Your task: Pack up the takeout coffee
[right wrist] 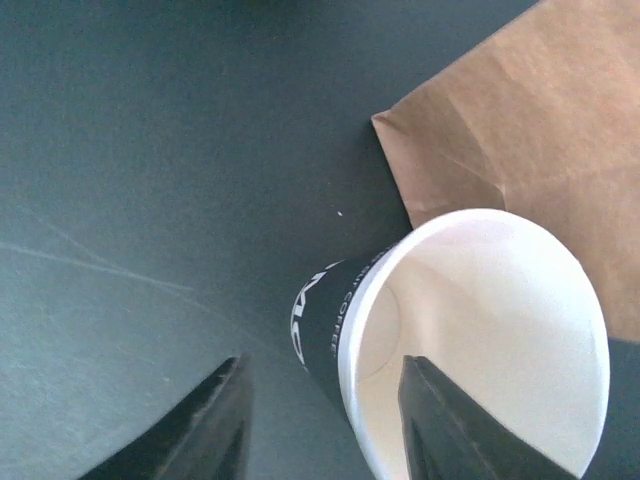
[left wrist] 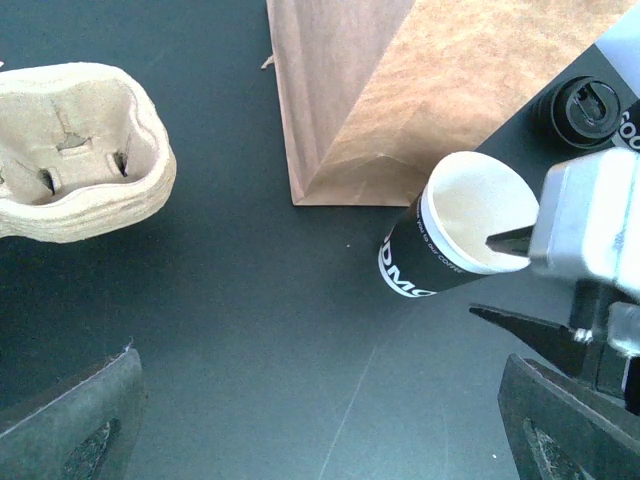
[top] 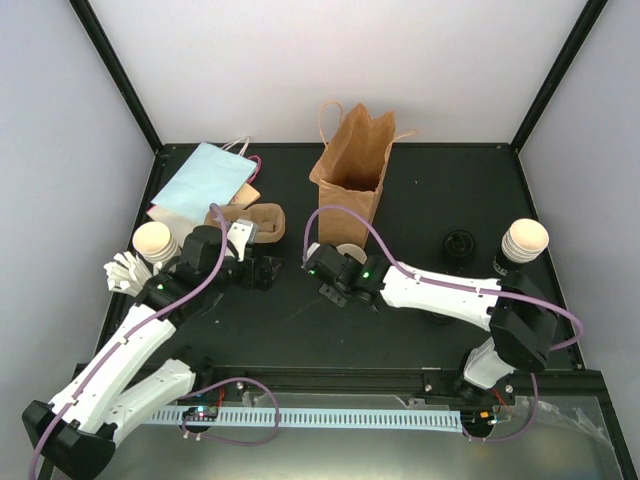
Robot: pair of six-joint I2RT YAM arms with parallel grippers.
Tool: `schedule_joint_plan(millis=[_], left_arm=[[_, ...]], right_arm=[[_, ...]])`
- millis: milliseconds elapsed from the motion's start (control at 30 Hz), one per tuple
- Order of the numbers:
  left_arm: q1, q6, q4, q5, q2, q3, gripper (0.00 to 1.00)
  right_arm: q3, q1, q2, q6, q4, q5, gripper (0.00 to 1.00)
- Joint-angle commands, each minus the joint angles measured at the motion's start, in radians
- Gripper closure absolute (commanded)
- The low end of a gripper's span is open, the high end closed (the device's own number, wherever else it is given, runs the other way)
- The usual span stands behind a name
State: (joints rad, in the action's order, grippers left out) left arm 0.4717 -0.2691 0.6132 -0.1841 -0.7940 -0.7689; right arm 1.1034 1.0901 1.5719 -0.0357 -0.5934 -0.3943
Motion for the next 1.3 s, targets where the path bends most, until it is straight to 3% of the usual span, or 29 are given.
schedule_joint_plan(millis=[0,167,233,500,733,867,1033,1267], left_arm=[[0.0,-0.002,0.008,0.007,0.008,-0.007,0.01],[0.001,-0.001,0.003,0.0,0.013,-0.004,0.01],[0.001,-0.003,-0.003,-0.007,0.011,-0.001,0.01],[0.001,-0.069,-0.022,-0.087,-0.033,0.01,0.01],[0.0,-0.087,-0.053,-0.112,-0.084,0.016,0.01],[0.0,-0.079,-0.052,-0.113,-0.083,0.013,0.01],[0.001,-0.066,-0.042,-0.099,-0.067,0.021,0.01],[0.001,-0.058,-0.073,-0.115,-0.063,0.031,0.01]], right_arm=[[0.024,0.008,-0.074,-0.015,-0.007,-0.02,0.52],[0.026,0.007,-0.184,-0.041,-0.025,-0.03,0.09],[0.028,0.0,-0.222,-0.062,-0.037,-0.049,0.02],[0.057,-0.177,-0.279,-0.24,-0.262,-0.049,0.0],[0.041,-0.524,-0.292,-0.373,-0.36,0.05,0.0],[0.044,-0.573,-0.236,-0.39,-0.4,0.026,0.06],[-0.022,-0.573,-0.248,-0.473,-0.44,0.035,0.05],[-0.089,-0.683,-0.229,-0.493,-0.326,-0.014,0.04]])
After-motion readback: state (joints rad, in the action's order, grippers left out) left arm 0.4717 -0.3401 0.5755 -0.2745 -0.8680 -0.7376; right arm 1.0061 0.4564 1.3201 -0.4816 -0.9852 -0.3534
